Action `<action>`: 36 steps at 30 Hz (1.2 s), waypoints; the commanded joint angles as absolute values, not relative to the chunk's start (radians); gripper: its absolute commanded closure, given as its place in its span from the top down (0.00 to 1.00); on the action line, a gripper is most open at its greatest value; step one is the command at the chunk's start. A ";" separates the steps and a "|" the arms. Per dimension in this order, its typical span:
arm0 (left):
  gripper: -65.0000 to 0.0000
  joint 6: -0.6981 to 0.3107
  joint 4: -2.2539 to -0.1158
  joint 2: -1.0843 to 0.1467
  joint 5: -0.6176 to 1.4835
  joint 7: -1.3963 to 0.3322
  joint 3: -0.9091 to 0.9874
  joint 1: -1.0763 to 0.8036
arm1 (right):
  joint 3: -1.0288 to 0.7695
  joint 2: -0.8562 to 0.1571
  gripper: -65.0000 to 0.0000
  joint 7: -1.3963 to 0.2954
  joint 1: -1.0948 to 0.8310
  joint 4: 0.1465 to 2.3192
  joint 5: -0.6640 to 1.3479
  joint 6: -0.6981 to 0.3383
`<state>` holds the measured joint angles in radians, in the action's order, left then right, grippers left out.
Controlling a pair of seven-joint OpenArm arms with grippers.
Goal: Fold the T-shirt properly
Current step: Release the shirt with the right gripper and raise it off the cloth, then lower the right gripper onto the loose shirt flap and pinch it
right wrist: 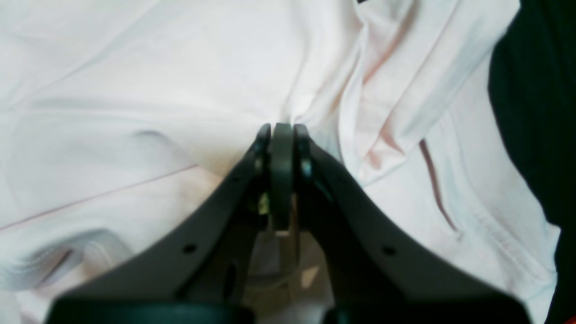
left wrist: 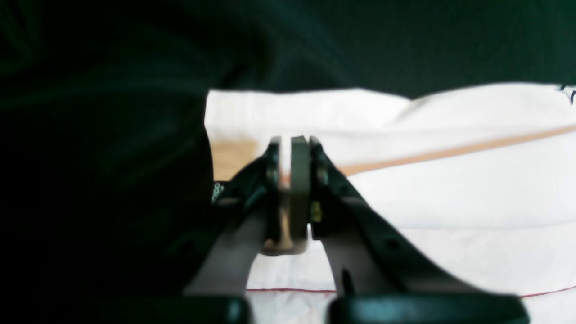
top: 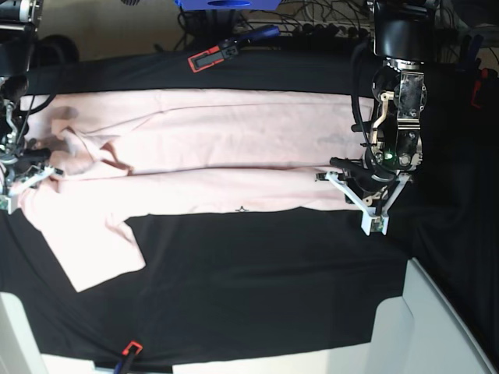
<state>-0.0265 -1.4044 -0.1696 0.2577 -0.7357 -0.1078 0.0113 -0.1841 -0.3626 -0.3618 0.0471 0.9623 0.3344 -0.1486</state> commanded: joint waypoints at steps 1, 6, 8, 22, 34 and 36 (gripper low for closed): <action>0.01 -0.024 -1.420 -0.177 0.249 -0.722 -0.105 0.022 | -0.193 -0.381 0.00 -0.344 0.064 0.981 0.340 -0.151; 0.11 -0.024 -1.420 -0.179 0.249 -0.739 -0.105 0.022 | -0.193 -0.381 0.00 -0.360 0.064 0.981 0.340 -0.150; 0.28 -0.024 -1.422 -0.189 0.249 -0.782 -0.105 0.025 | -0.193 -0.381 0.05 -0.387 0.068 0.981 0.340 -0.150; 0.41 -0.024 -1.480 -0.193 0.257 -0.785 -0.090 0.036 | -0.292 -0.354 0.15 -0.509 -0.025 1.297 0.341 -0.150; 0.40 -0.024 -1.492 -0.191 0.260 -0.786 -0.036 0.050 | -0.409 -0.340 0.70 -0.651 0.071 1.366 0.332 -0.153; 0.40 -0.024 -1.492 -0.188 0.260 -0.786 -0.010 0.047 | -0.367 -0.372 0.70 -0.661 0.153 1.268 0.332 -0.154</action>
